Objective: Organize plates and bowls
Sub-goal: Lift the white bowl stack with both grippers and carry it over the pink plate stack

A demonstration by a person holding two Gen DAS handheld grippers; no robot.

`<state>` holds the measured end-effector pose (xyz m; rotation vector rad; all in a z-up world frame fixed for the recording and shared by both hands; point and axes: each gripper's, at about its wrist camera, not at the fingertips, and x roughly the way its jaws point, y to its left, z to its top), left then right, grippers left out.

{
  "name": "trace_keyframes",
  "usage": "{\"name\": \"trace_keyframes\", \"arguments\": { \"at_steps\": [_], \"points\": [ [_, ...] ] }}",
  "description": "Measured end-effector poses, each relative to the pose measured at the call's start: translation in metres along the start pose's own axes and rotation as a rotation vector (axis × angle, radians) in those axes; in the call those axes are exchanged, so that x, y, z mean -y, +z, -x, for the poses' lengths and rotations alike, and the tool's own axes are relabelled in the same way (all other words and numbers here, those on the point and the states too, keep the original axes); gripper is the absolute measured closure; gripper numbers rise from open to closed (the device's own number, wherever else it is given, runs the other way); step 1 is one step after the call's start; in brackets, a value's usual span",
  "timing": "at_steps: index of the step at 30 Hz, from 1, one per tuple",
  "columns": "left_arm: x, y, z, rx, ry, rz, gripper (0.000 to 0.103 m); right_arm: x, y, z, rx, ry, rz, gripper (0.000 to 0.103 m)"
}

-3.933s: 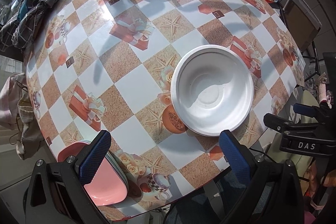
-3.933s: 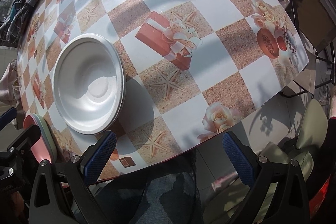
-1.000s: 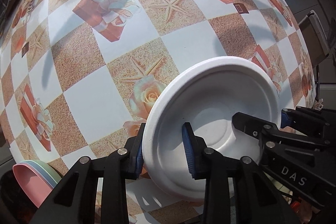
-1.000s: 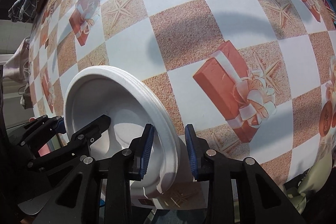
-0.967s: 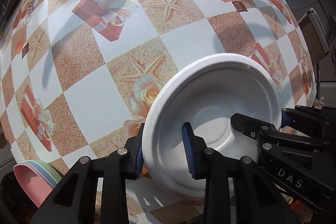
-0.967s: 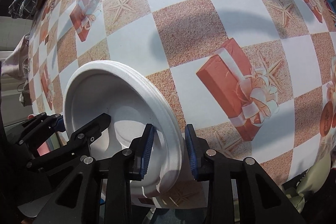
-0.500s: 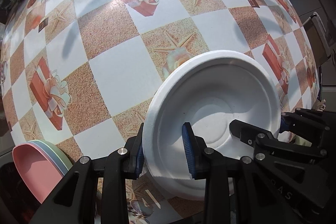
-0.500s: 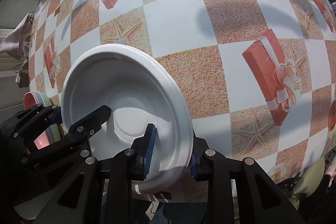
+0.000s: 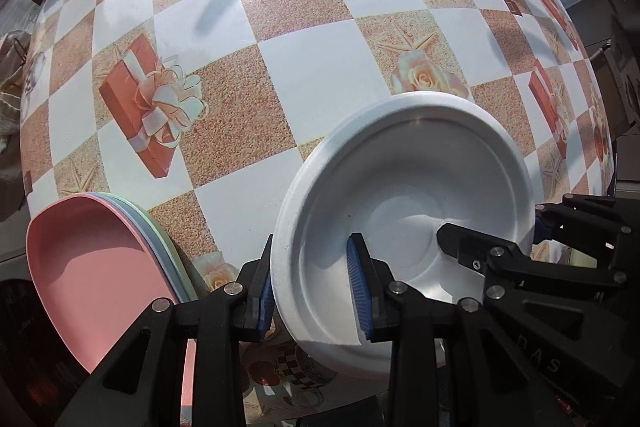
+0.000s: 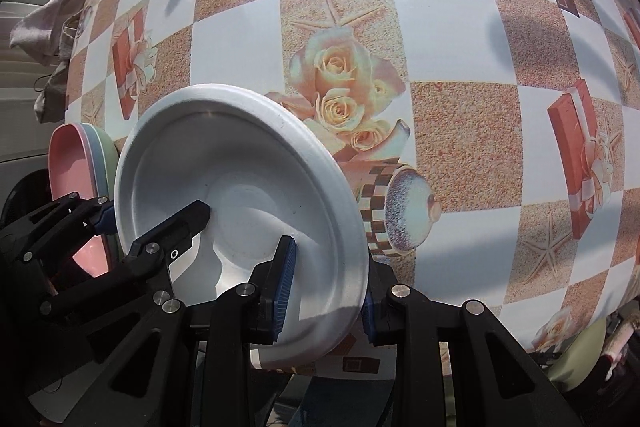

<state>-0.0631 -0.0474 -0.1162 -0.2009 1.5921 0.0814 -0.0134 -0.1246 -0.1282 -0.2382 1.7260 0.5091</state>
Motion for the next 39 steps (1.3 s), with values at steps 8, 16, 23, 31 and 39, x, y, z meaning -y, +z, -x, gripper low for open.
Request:
{"name": "trace_keyframes", "arguments": {
  "at_steps": [8,16,23,31,39],
  "points": [
    [-0.032,-0.012,-0.003,-0.004,-0.018,0.067,0.067,-0.059,0.006,-0.013,-0.010,-0.022,0.056,0.071],
    [-0.041,-0.021,-0.001,0.003,-0.028,0.092,0.067,-0.077,0.006,-0.024,-0.014,-0.036,0.079,0.071],
    [-0.040,-0.022,0.000,0.005,-0.030,0.092,0.067,-0.073,0.008,-0.020,-0.016,-0.036,0.075,0.071],
    [-0.038,-0.019,0.003,0.000,-0.032,0.084,0.068,-0.069,0.011,-0.019,-0.033,-0.030,0.063,0.071],
    [-0.024,-0.024,0.013,-0.010,-0.046,0.047,0.069,-0.062,-0.003,-0.010,-0.049,-0.036,0.044,0.071]
  ]
}}
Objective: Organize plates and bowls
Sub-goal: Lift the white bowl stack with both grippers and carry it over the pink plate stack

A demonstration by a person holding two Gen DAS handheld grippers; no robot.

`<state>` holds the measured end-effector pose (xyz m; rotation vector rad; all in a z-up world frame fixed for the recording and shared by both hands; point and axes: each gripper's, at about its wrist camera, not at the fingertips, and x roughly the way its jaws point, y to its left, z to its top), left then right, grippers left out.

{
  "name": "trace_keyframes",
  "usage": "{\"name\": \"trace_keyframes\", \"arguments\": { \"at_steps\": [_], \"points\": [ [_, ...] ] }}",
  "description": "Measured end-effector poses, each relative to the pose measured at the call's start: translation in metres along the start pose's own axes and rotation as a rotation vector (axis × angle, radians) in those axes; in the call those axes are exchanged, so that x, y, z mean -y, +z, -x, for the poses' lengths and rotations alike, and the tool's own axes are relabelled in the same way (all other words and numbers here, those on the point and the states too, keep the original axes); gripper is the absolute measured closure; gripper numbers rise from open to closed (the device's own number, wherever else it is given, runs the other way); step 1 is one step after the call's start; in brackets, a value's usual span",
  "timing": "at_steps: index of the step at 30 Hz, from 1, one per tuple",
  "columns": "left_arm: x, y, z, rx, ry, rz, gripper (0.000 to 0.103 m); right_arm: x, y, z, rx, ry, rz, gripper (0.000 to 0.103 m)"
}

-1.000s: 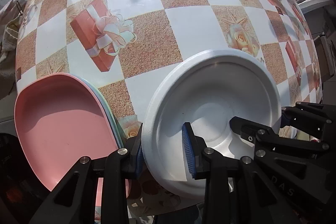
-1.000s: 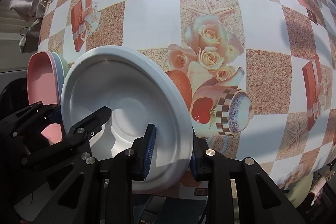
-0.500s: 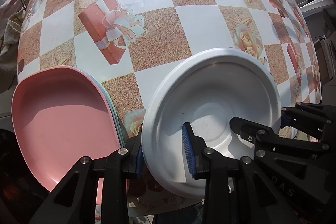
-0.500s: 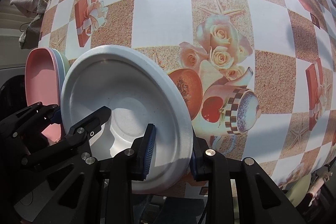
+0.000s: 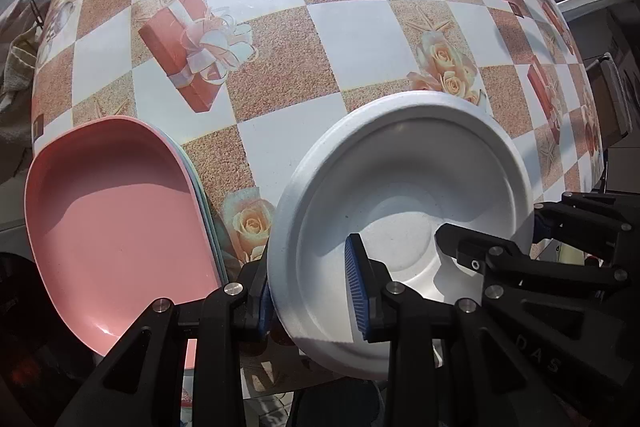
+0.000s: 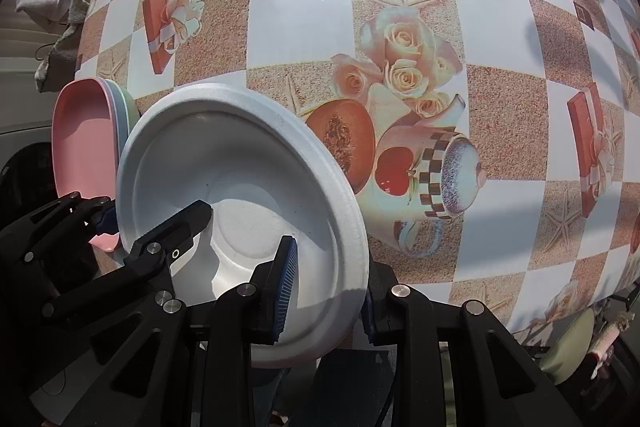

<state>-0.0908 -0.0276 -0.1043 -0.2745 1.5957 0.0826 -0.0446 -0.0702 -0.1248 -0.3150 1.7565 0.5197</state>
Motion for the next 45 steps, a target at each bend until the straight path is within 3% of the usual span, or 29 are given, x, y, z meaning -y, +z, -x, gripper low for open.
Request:
{"name": "trace_keyframes", "arguments": {
  "at_steps": [6,14,25,45],
  "points": [
    [0.015,0.004,0.022,0.055,0.006,-0.048,0.069,0.009,-0.004,0.022,0.035,-0.007,-0.022,0.071],
    [0.011,0.009,0.047,0.123,0.013,-0.028,0.069,0.000,-0.005,0.045,0.085,-0.014,-0.003,0.071],
    [-0.030,-0.004,0.069,0.171,0.048,0.071,0.069,-0.039,0.002,0.065,0.107,-0.014,0.111,0.071],
    [-0.101,-0.041,0.091,0.206,0.083,0.280,0.069,-0.126,0.013,0.058,0.095,-0.019,0.315,0.071]
  ]
}}
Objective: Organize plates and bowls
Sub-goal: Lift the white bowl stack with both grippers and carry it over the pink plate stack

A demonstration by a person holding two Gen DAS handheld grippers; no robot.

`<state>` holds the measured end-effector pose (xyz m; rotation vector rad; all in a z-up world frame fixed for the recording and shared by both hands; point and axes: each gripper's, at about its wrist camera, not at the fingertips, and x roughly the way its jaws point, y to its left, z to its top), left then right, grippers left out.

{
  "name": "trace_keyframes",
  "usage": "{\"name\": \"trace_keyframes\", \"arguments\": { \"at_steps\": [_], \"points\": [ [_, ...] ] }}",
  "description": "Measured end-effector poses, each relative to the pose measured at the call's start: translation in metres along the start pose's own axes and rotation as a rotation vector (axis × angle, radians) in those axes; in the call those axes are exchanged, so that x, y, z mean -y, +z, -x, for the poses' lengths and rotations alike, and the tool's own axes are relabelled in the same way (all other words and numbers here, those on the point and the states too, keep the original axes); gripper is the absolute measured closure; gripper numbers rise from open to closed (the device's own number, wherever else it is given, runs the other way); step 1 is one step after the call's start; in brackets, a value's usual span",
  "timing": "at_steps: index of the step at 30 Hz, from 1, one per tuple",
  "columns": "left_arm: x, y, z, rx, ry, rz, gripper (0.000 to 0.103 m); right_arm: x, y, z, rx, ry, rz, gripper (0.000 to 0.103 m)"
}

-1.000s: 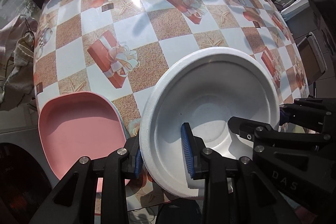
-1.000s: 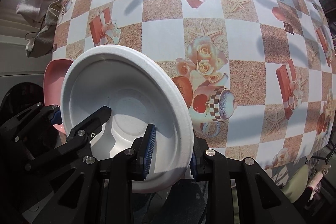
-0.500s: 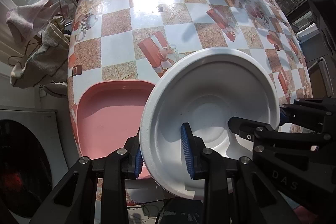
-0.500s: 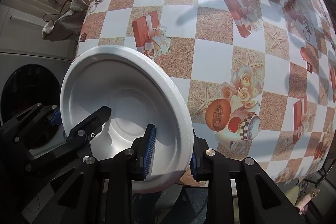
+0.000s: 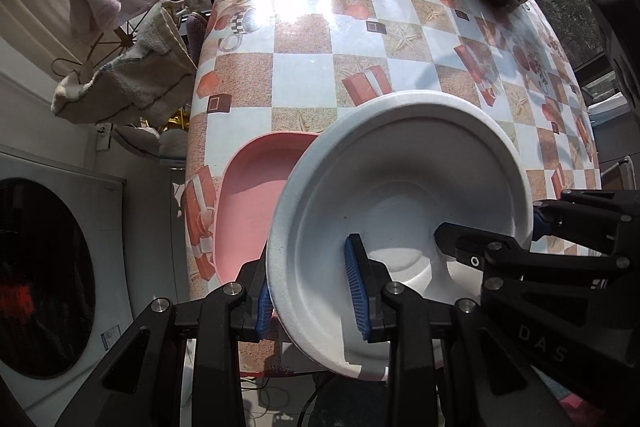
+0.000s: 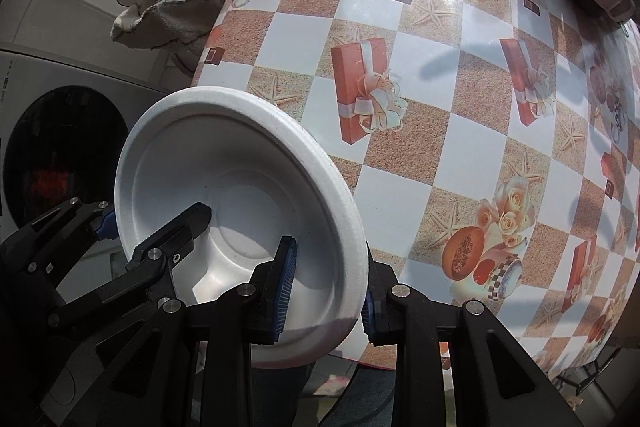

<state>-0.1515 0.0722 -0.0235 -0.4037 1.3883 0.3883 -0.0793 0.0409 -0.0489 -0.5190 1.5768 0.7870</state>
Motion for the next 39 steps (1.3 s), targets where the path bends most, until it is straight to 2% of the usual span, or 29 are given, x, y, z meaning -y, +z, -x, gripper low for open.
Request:
{"name": "trace_keyframes", "arguments": {
  "at_steps": [13,22,28,39],
  "points": [
    [-0.037,-0.010,-0.001,-0.012,0.019,0.111,0.069,-0.037,0.016,-0.013,-0.025,0.002,0.091,0.071],
    [-0.050,-0.016,-0.012,-0.042,0.026,0.151,0.069,-0.048,0.022,-0.030,-0.059,0.011,0.109,0.071],
    [-0.052,-0.015,-0.021,-0.057,0.031,0.155,0.069,-0.047,0.027,-0.041,-0.074,0.015,0.098,0.071],
    [-0.050,-0.011,-0.041,-0.073,0.069,0.124,0.071,-0.050,0.035,-0.067,-0.097,-0.036,0.103,0.071]
  ]
}}
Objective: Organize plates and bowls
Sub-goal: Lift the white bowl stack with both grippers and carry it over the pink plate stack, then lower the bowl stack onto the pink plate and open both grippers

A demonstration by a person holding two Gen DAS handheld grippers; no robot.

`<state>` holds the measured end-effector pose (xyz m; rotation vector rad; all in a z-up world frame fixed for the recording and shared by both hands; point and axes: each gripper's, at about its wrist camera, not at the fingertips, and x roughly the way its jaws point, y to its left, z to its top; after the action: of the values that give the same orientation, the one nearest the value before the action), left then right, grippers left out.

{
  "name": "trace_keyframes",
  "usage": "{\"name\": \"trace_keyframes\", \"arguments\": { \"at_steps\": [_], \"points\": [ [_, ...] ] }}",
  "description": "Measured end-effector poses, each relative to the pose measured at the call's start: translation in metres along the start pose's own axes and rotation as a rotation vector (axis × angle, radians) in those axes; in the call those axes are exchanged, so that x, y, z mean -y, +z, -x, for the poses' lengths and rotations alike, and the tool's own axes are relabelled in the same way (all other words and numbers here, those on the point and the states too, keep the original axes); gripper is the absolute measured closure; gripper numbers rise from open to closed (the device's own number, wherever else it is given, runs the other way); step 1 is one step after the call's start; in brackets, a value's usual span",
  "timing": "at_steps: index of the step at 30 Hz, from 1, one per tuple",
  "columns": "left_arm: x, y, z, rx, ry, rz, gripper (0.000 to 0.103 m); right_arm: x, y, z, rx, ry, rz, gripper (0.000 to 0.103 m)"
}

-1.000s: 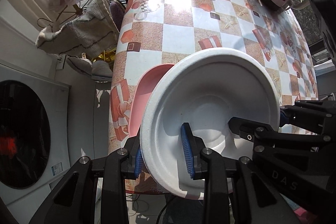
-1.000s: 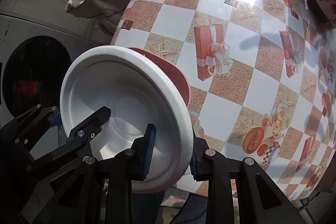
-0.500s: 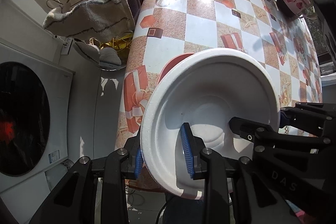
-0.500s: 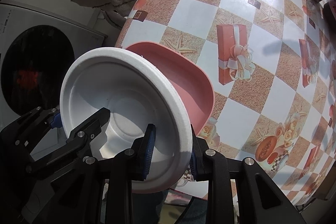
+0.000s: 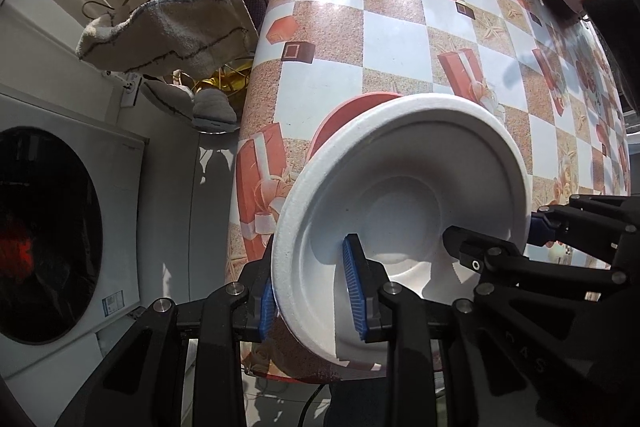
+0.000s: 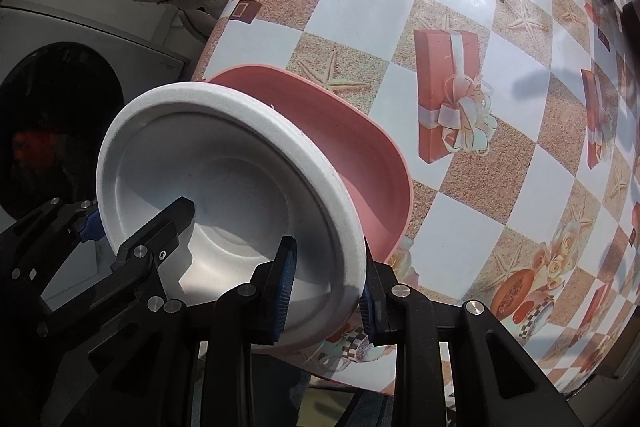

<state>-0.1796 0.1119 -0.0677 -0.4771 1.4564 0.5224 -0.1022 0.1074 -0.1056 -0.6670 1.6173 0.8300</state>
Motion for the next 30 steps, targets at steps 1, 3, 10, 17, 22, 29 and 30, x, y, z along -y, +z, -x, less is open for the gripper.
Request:
{"name": "trace_keyframes", "arguments": {
  "at_steps": [1,3,10,17,22,29,30],
  "points": [
    [0.000,-0.001,0.000,0.001,0.001,0.000,0.071,0.000,0.000,-0.001,-0.001,-0.001,0.001,0.071],
    [0.001,-0.001,-0.001,0.005,0.004,-0.002,0.071,0.001,0.000,-0.002,0.001,-0.002,0.005,0.071],
    [0.000,0.000,-0.003,-0.001,0.002,0.003,0.071,-0.001,0.003,-0.005,0.000,-0.006,0.002,0.071],
    [0.001,0.002,0.000,0.031,0.041,-0.008,0.063,0.004,0.005,-0.005,-0.004,0.002,-0.012,0.071],
    [-0.006,0.001,0.006,0.067,0.036,0.021,0.046,0.013,0.002,0.003,0.013,0.023,-0.028,0.069],
    [-0.013,0.002,0.028,0.128,0.059,0.014,0.045,0.015,-0.005,0.025,0.064,-0.003,0.001,0.037],
    [-0.014,0.002,0.031,0.126,0.058,0.010,0.044,0.016,-0.005,0.028,0.071,-0.002,0.000,0.032]
  ]
}}
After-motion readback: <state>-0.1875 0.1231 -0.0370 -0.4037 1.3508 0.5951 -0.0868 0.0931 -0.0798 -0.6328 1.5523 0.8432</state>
